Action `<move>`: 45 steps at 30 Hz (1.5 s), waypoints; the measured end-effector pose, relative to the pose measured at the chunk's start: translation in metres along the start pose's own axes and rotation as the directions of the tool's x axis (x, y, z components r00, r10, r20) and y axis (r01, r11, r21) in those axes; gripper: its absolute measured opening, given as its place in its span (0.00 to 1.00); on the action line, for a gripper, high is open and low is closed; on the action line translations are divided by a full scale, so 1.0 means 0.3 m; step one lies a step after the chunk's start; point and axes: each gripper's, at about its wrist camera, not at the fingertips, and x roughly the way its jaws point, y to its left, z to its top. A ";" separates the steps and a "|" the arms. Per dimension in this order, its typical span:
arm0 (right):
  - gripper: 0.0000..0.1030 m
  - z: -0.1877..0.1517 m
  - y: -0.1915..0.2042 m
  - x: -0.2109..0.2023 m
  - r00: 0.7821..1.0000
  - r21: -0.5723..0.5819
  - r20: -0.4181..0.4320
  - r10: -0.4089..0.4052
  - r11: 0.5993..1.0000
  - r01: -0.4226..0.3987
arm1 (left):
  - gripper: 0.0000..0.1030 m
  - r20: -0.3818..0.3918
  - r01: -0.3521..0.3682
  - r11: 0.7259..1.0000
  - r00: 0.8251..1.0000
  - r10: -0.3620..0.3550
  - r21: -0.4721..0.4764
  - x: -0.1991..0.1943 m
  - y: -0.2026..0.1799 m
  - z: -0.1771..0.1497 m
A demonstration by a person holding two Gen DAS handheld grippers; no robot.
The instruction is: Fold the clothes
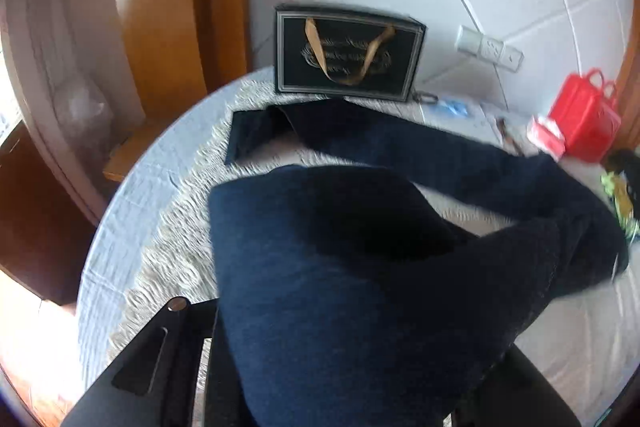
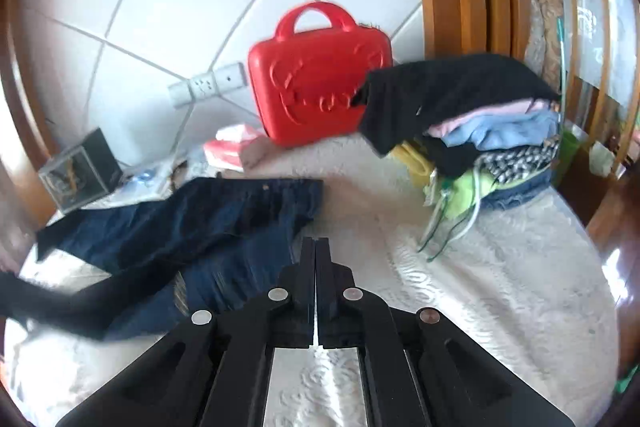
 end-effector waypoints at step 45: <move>0.76 0.200 0.059 0.531 0.974 0.274 -0.207 0.089 0.961 -0.030 | 0.97 -0.138 -0.017 0.971 0.990 -0.017 -0.238 0.357 0.261 0.369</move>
